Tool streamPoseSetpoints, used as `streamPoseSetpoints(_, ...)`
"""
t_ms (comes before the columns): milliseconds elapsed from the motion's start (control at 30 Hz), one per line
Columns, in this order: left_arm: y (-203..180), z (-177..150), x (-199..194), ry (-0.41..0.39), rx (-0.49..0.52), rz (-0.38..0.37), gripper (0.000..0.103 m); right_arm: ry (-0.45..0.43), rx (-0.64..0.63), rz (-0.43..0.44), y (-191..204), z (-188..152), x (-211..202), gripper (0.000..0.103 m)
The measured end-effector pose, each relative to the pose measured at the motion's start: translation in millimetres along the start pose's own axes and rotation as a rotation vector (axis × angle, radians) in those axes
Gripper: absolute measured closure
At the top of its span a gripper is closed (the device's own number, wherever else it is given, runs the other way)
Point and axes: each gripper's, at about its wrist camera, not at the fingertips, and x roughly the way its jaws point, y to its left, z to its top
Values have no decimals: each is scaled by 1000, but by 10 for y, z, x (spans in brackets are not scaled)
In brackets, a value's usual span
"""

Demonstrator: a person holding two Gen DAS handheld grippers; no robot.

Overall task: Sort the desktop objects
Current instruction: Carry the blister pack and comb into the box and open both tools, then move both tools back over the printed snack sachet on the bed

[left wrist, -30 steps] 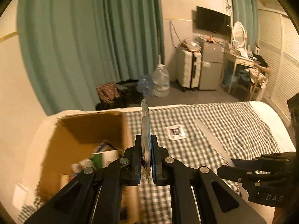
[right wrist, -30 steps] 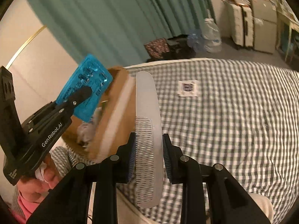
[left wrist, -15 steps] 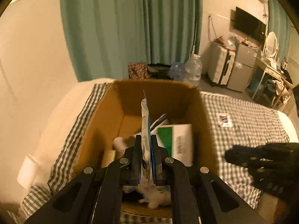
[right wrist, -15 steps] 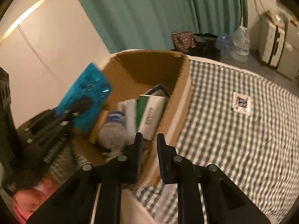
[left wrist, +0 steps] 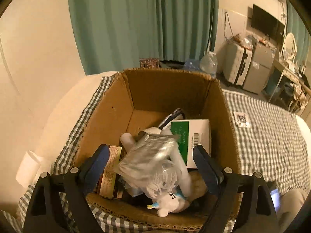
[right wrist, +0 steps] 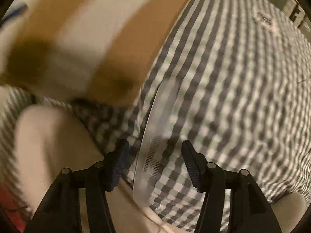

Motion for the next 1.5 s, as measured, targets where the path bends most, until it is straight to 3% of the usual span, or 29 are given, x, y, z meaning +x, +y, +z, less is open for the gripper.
streamPoseSetpoints(100,37,27,-63,1,-18,20,11,7,8,-33,17,-3,173,59)
streamPoseSetpoints(167,56,37,-100,-1,-28,5,10,-16,25,-27,-18,-18,143,78)
streamPoseSetpoints(300,62,32,-171,-14,-27,3,9,-66,56,4,-151,-104,-74,78)
streamPoseSetpoints(367,72,28,-194,-19,-26,-1,9,-97,100,66,-235,-138,-245,78)
streamPoseSetpoints(433,100,20,-205,-20,-27,0,9,-150,134,120,-307,-153,-543,78)
streamPoseSetpoints(533,173,26,-213,-24,-39,5,9,-259,138,128,-316,-151,-1066,78)
streamPoseSetpoints(667,304,30,-180,-15,-78,12,9,-391,93,154,-148,67,-1700,78)
streamPoseSetpoints(833,457,15,-201,-2,-108,41,9,-464,48,177,233,563,-1860,77)
streamPoseSetpoints(900,511,1,-242,2,-111,38,9,-504,66,166,288,735,-1855,52)
streamPoseSetpoints(933,532,-7,-268,0,-112,38,8,-525,78,148,293,774,-1887,34)
streamPoseSetpoints(1100,457,23,-325,-3,-117,40,6,-625,121,138,20,654,-2111,30)
streamPoseSetpoints(1167,317,19,-352,-7,-104,19,6,-650,176,102,-166,496,-2252,21)
streamPoseSetpoints(1233,66,22,-386,-18,-70,-4,5,-656,228,52,-428,385,-2311,21)
streamPoseSetpoints(1367,-529,15,-385,-20,-1,-65,1,-674,331,-149,-991,32,-2395,21)
streamPoseSetpoints(1500,-1243,0,-292,-9,76,-129,0,-681,378,-204,-1359,-173,-2388,21)
